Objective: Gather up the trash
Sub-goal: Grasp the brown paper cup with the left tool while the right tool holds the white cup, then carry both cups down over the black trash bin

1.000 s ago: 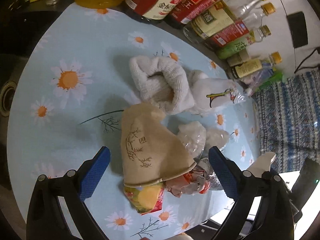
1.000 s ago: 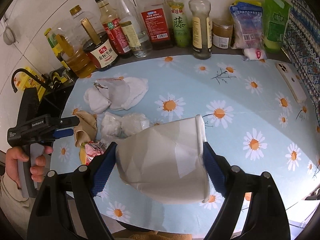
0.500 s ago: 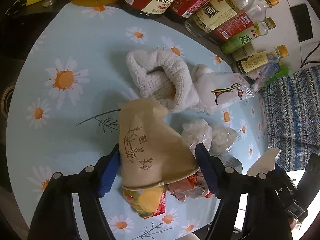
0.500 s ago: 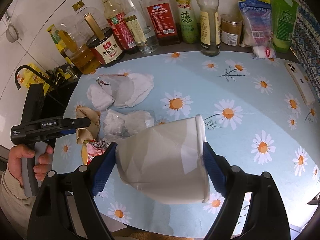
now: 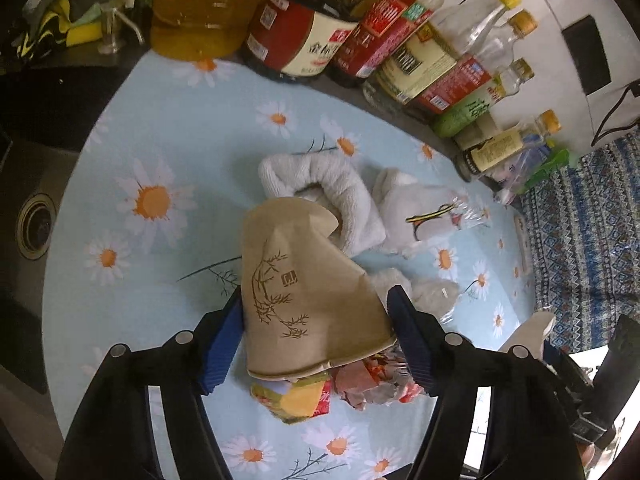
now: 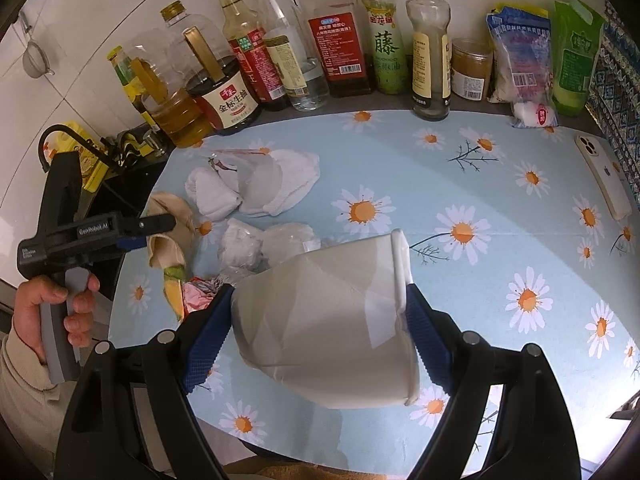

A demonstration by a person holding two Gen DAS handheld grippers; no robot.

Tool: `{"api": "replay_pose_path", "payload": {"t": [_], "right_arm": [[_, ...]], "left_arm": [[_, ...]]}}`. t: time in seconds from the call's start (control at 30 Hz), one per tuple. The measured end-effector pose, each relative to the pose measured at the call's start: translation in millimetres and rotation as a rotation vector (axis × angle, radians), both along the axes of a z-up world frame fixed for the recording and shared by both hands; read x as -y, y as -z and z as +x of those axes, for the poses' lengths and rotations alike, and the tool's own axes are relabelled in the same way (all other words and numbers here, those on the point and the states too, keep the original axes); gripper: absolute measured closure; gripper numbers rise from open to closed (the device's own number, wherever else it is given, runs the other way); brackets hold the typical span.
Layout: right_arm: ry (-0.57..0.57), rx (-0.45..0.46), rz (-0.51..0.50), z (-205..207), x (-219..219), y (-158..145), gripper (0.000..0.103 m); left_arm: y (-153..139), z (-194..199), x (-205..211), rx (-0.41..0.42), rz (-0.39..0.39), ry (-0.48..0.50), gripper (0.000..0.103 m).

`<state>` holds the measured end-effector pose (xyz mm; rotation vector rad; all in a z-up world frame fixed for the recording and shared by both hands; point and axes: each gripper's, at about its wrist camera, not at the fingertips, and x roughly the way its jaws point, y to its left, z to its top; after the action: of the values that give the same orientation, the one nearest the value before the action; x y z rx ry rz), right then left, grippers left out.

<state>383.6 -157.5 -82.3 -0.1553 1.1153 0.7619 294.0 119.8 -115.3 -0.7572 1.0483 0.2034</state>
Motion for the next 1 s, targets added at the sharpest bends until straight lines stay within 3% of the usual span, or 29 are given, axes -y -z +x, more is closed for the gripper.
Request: {"api": "replay_pose_path", "payload": {"t": [0.17,0.63,1.0], "right_arm": [[-0.011,0.010,0.014,-8.1,-2.9,-6.0,0.020],[-0.044,0.038,0.036,-42.0,-8.2,-17.9,0.020],[-0.088,0.009,0.030,-99.2,-19.0,-1.7,0.020]], "left_arm": [[-17.9,-9.3,-0.2,0.053,0.034,-0.031,0.035],[-45.8,-58.2,15.5,0.101,0.056,-0.029,0.036],[-35.6,-122.9,42.4,0.098,0.030,-0.002,0.036]]}}
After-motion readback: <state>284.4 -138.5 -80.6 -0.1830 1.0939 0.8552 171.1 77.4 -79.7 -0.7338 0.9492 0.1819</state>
